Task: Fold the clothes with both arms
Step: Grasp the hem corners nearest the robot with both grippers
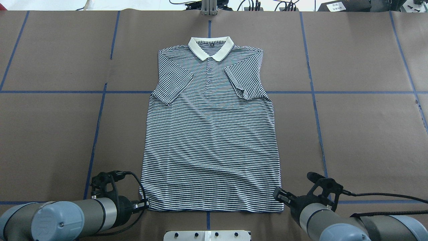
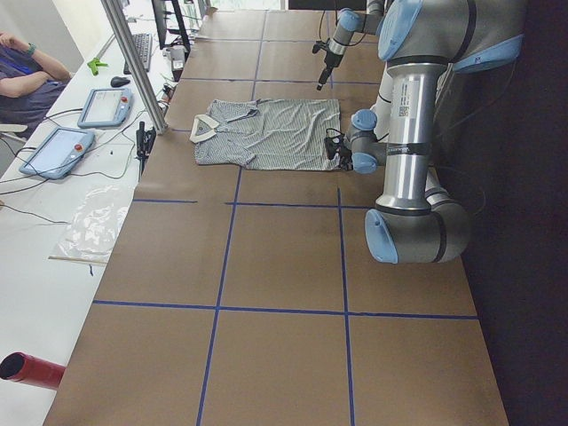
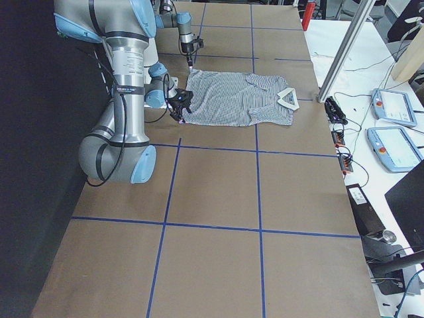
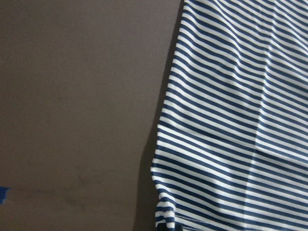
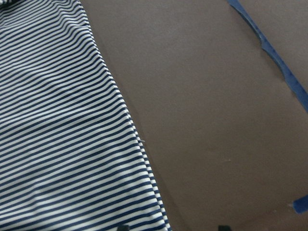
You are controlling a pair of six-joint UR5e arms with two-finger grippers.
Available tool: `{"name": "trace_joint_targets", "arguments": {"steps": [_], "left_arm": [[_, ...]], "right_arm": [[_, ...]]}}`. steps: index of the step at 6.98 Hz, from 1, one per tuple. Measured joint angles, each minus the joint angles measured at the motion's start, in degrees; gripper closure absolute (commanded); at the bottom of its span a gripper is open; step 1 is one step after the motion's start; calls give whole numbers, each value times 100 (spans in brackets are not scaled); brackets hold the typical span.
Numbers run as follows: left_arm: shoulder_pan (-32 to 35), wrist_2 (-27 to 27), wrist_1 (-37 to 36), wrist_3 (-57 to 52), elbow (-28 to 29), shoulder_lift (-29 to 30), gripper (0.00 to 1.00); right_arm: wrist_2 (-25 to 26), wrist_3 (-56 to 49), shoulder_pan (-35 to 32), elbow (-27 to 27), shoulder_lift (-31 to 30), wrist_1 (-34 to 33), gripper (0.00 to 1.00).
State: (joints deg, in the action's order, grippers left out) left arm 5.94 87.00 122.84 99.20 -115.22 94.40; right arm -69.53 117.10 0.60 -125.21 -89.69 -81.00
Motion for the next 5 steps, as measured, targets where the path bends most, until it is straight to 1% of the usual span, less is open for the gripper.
{"name": "trace_joint_targets", "arguments": {"steps": [2, 5], "left_arm": [[16, 1, 2, 30, -63, 35, 100], [21, 1, 3, 43, -122, 43, 100]], "right_arm": [[299, 320, 402, 110, 12, -163, 31], [499, 401, 593, 256, 102, -188, 37]]}}
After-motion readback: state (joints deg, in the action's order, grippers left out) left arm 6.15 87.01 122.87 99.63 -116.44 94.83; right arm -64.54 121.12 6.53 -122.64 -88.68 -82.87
